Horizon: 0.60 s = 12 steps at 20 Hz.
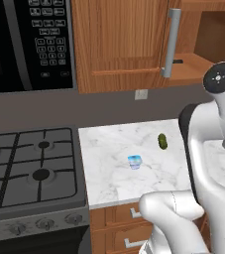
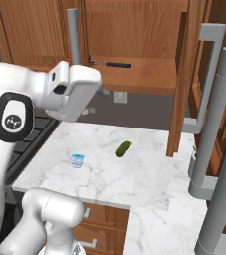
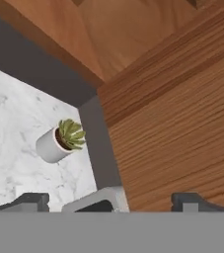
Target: Pick the pan from the cabinet and place it on the stove. Then turn on the stove burner for the pan.
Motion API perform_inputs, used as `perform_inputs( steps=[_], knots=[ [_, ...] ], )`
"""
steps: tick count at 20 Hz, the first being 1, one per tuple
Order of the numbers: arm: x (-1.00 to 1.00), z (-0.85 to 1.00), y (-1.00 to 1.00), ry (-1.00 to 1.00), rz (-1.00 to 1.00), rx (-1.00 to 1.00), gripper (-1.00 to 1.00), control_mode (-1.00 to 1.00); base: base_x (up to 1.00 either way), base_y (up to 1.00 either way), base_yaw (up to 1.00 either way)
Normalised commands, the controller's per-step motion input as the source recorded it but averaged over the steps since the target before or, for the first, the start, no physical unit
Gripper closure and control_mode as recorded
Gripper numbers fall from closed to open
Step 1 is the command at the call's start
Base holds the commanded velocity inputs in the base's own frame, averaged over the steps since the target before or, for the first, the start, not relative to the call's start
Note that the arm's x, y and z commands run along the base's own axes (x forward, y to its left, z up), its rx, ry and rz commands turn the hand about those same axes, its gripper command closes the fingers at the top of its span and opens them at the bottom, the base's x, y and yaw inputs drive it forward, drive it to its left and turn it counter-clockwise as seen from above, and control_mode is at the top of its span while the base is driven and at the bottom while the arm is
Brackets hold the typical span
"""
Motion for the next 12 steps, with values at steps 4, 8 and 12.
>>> perform_inputs(
  steps=[4, 8, 12],
  knots=[
    [0.00, 0.11, 0.61, -0.34, 0.06, 0.08, -1.00, -1.00, 0.00, 0.00, 0.00],
    [0.00, 0.13, 0.57, -0.35, 0.10, 0.11, -1.00, -1.00, 0.00, 0.00, 0.00],
    [0.00, 0.10, 0.52, -0.32, 0.14, 0.13, -1.00, -1.00, 0.00, 0.00, 0.00]
  ],
)
